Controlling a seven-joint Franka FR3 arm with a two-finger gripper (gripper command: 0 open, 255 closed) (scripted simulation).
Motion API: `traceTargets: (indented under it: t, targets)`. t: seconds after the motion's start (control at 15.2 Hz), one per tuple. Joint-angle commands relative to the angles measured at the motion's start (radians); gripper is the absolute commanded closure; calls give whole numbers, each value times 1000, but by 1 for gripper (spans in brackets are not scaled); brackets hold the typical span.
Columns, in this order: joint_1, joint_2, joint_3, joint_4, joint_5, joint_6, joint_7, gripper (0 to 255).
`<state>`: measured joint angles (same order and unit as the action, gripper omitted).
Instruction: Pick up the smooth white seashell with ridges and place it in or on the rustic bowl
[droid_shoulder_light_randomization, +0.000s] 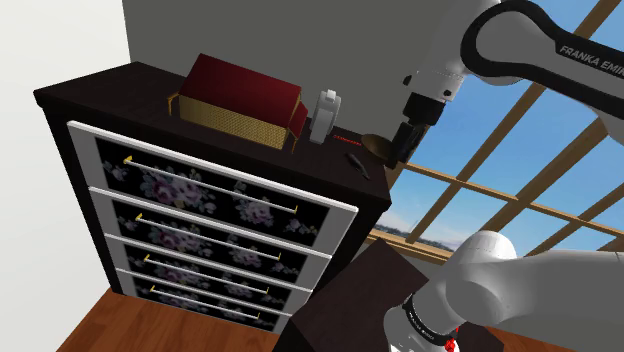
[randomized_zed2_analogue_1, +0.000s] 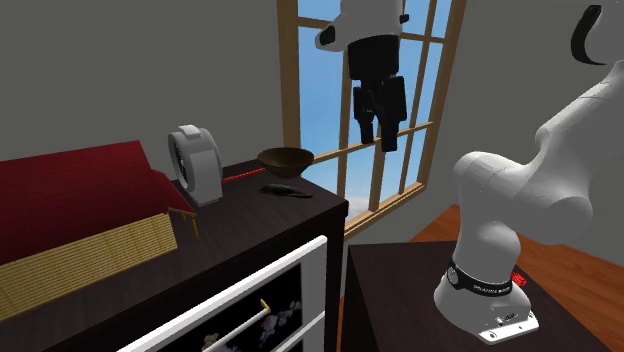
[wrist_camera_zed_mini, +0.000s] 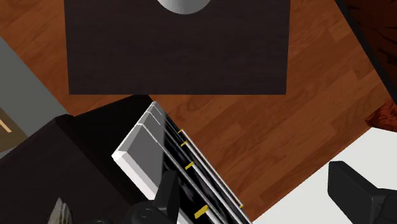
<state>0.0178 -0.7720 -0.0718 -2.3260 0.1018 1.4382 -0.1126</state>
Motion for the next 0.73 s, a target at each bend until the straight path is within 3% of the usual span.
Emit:
traceTargets:
  t: [0.0, 0.66]
  targets:
    - [0, 0, 0, 0, 0, 0, 0, 0]
    - [-52, 231, -117, -12, -78, 262, -111, 0]
